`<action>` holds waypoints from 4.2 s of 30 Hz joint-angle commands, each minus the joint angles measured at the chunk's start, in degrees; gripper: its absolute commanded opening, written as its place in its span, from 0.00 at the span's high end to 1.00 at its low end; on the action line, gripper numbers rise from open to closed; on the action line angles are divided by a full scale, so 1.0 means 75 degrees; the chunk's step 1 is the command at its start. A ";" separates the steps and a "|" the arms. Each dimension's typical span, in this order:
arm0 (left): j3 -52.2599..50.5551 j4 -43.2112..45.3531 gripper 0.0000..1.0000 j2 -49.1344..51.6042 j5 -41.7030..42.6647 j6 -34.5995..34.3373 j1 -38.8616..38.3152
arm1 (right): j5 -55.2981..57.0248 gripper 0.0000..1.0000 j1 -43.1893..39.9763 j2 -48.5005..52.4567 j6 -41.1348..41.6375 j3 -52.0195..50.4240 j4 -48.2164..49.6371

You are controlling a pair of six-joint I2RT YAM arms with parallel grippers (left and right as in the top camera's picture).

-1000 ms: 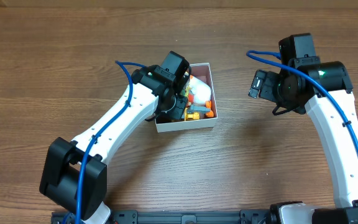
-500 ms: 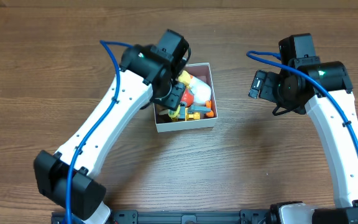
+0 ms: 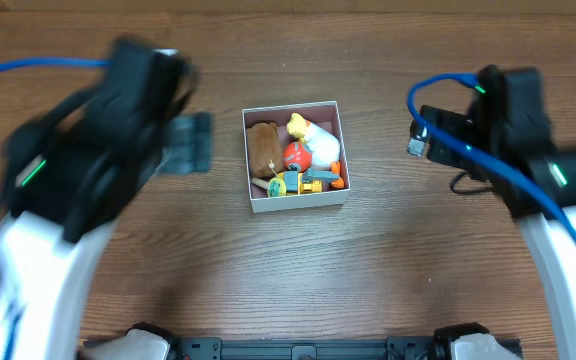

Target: Pack container

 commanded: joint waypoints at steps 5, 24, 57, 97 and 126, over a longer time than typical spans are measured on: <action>0.0134 -0.0256 0.00 -0.1967 -0.0828 -0.0845 0.0175 | -0.0323 0.00 0.0122 -0.3430 -0.0224 0.0181 0.0405; 0.0137 -0.0455 0.00 -0.2515 -0.0796 -0.0842 0.0175 | -0.0603 0.00 0.0122 -0.4511 -0.0216 0.0163 -0.1384; 0.0134 -0.0455 0.00 -0.2515 -0.0793 -0.0842 0.0175 | -0.0979 0.00 -0.1387 -0.6271 -0.0440 -0.6604 0.3704; 0.0134 -0.0455 0.00 -0.2512 -0.0793 -0.0842 0.0175 | -0.1172 0.00 -0.1387 -0.9142 -0.0437 -1.0197 0.4750; -0.4118 0.3188 0.00 -0.4447 0.0291 -0.0755 0.3147 | -0.1172 0.00 -0.1387 -0.9142 -0.0437 -1.0197 0.4747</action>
